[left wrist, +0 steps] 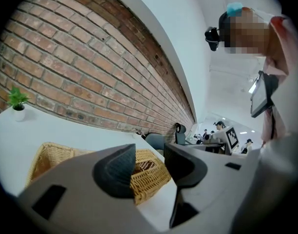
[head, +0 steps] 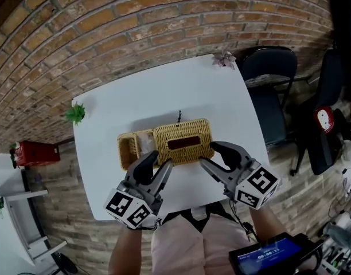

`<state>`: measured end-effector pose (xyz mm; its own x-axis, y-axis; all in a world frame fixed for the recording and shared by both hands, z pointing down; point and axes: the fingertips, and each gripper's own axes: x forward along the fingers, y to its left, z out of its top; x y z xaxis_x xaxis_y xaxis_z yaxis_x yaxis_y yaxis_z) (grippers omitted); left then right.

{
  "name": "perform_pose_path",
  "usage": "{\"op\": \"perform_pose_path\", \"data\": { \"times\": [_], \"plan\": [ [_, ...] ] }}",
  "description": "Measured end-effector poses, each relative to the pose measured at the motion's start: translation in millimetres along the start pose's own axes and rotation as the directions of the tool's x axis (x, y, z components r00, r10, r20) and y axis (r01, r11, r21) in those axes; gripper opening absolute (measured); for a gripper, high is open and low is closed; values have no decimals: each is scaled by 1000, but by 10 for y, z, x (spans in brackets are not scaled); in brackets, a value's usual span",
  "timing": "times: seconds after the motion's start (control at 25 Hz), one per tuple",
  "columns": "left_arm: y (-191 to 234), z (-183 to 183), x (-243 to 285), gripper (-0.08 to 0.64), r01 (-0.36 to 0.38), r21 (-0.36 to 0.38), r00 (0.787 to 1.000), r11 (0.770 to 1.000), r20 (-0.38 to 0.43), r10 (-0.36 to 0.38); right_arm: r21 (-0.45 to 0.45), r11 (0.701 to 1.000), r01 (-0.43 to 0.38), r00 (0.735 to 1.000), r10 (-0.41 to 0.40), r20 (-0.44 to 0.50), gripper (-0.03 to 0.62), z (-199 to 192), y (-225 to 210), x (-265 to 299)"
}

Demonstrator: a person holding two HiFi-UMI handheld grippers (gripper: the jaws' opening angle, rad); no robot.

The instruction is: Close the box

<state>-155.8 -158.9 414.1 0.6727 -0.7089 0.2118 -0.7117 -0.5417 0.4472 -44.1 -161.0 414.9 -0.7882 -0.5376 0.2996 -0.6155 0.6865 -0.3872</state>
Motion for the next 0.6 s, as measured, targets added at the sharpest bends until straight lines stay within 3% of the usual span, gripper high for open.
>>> {"op": "perform_pose_path", "data": {
  "times": [0.32, 0.48, 0.6],
  "plan": [
    [-141, 189, -72, 189, -25, 29, 998, 999, 60, 23, -29, 1000, -7, 999, 8, 32, 204, 109, 92, -77],
    [-305, 456, -153, 183, -92, 76, 988, 993, 135, 81, -74, 997, -16, 997, 22, 80, 202, 335, 197, -159],
    [-477, 756, -208, 155, -159, 151, 970, 976, 210, 126, -114, 993, 22, 991, -6, 132, 192, 604, 238, -255]
  ]
}}
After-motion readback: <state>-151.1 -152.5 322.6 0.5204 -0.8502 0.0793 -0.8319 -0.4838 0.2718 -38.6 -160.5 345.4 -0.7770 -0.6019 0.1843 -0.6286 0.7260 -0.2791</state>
